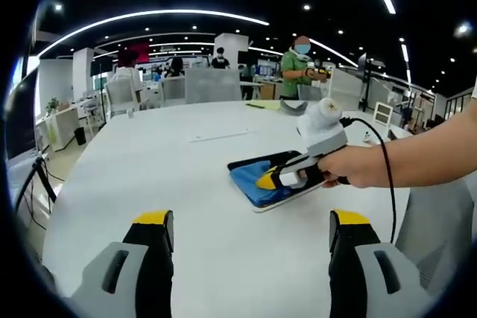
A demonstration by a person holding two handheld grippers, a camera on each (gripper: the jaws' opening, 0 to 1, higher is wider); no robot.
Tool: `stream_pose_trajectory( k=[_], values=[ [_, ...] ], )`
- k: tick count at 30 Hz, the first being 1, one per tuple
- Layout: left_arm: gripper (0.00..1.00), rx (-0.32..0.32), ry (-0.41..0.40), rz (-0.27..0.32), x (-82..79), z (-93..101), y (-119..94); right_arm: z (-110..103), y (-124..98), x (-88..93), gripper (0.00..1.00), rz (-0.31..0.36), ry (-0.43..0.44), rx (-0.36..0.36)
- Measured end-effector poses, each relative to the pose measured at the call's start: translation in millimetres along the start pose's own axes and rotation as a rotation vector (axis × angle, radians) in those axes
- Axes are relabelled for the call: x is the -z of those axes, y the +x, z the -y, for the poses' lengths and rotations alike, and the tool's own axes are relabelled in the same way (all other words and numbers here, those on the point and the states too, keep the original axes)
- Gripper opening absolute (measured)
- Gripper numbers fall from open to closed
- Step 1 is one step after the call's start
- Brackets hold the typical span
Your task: Wipe the mirror surface with the cleaning cloth until all visible marks leave the cleaned area.
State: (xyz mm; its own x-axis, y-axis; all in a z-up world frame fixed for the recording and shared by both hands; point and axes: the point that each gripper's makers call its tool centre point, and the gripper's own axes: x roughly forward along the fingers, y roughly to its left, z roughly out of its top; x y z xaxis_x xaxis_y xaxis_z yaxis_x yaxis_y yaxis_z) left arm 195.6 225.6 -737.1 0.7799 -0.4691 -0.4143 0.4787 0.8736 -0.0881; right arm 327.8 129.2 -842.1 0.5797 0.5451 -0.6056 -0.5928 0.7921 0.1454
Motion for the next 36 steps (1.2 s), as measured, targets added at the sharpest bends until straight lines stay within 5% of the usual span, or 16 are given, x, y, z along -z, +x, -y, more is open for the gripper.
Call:
stream_pose_trajectory(
  k=[36],
  values=[
    [0.86,0.004,0.005,-0.003,-0.6,1.9,0,0,-11,7.5,0.01,0.022,0.019,0.002]
  ],
)
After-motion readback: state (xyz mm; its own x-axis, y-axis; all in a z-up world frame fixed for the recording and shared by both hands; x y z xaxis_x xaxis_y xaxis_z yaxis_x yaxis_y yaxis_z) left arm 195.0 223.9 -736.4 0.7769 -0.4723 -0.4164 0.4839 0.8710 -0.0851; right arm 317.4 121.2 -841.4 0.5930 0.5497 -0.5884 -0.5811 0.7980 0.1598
